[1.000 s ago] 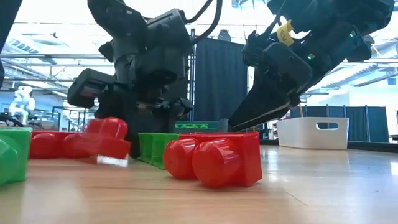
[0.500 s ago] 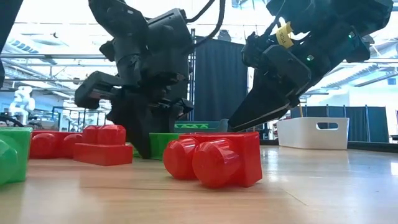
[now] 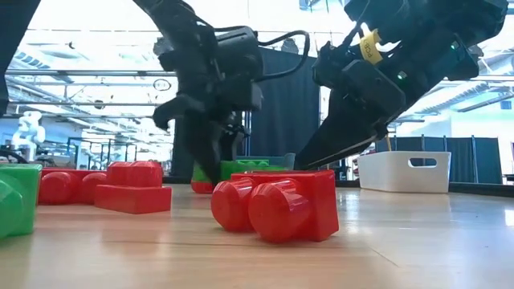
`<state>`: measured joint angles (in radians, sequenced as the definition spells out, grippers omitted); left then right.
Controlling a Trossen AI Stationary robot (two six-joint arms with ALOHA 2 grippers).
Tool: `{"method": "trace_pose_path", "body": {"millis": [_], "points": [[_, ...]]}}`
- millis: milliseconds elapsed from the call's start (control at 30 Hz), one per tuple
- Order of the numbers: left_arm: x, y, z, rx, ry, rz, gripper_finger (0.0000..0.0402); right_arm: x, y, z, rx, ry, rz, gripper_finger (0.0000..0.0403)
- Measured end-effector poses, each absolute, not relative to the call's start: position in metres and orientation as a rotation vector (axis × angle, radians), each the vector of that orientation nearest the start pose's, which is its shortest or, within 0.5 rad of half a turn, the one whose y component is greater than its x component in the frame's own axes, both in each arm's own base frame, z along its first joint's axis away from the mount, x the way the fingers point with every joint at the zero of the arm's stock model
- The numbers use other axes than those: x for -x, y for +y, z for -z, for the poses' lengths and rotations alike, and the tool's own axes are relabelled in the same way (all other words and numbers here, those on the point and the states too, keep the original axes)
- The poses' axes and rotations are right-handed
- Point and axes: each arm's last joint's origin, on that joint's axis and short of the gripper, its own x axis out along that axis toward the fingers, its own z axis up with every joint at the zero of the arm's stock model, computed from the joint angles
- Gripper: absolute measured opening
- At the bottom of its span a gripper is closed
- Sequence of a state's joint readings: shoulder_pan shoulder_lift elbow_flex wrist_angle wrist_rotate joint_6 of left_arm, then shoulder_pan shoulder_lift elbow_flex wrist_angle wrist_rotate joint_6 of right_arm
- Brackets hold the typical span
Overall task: Sort blocks by size
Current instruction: Put the four stud green game piece into the blue bin
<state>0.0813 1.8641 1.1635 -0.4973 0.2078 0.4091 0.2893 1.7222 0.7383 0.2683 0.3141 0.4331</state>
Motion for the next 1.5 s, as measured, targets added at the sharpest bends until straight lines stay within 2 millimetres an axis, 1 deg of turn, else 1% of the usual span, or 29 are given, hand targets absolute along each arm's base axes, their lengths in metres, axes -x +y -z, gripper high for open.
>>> {"method": "trace_pose_path", "body": {"millis": [167, 267, 367, 467, 533, 667, 800, 900, 1000, 1100, 1267, 1400, 1500], "points": [[-0.364, 0.053, -0.175, -0.182, 1.118, 0.299, 0.0157, -0.305, 0.081, -0.129, -0.173, 0.695, 0.170, 0.0247], [-0.368, 0.073, -0.191, -0.190, 1.099, 0.268, 0.0156, -0.305, 0.078, -0.128, -0.161, 0.707, 0.175, 0.0247], [-0.368, 0.097, -0.206, -0.202, 1.088, 0.221, 0.0156, -0.304, 0.077, -0.126, -0.156, 0.726, 0.184, 0.0247], [-0.368, 0.123, -0.219, -0.205, 1.042, 0.154, 0.0156, -0.302, 0.076, -0.125, -0.152, 0.751, 0.192, 0.0247], [-0.365, 0.139, -0.224, -0.207, 1.024, 0.116, 0.0156, -0.301, 0.075, -0.124, -0.147, 0.765, 0.195, 0.0247], [-0.355, 0.173, -0.227, -0.222, 0.990, 0.028, 0.0156, -0.299, 0.075, -0.122, -0.138, 0.783, 0.202, 0.0247], [-0.339, 0.208, -0.229, -0.193, 0.975, -0.069, 0.0156, -0.297, 0.073, -0.119, -0.139, 0.785, 0.208, 0.0247], [-0.328, 0.228, -0.230, -0.195, 0.971, -0.119, 0.0156, -0.296, 0.069, -0.118, -0.142, 0.791, 0.221, 0.0247], [-0.320, 0.240, -0.228, -0.205, 0.978, -0.136, 0.0156, -0.296, 0.066, -0.117, -0.145, 0.792, 0.230, 0.0247], [-0.318, 0.246, -0.221, -0.203, 1.000, -0.133, 0.0156, -0.297, 0.064, -0.117, -0.148, 0.791, 0.235, 0.0247], [-0.321, 0.250, -0.203, -0.196, 1.037, -0.105, 0.0156, -0.298, 0.061, -0.117, -0.153, 0.789, 0.245, 0.0247], [-0.326, 0.253, -0.186, -0.188, 1.059, -0.085, 0.0166, -0.298, 0.059, -0.117, -0.156, 0.788, 0.251, 0.0247], [-0.328, 0.256, -0.183, -0.199, 1.055, -0.104, 0.0182, -0.298, 0.059, -0.117, -0.159, 0.789, 0.251, 0.0247]]}}
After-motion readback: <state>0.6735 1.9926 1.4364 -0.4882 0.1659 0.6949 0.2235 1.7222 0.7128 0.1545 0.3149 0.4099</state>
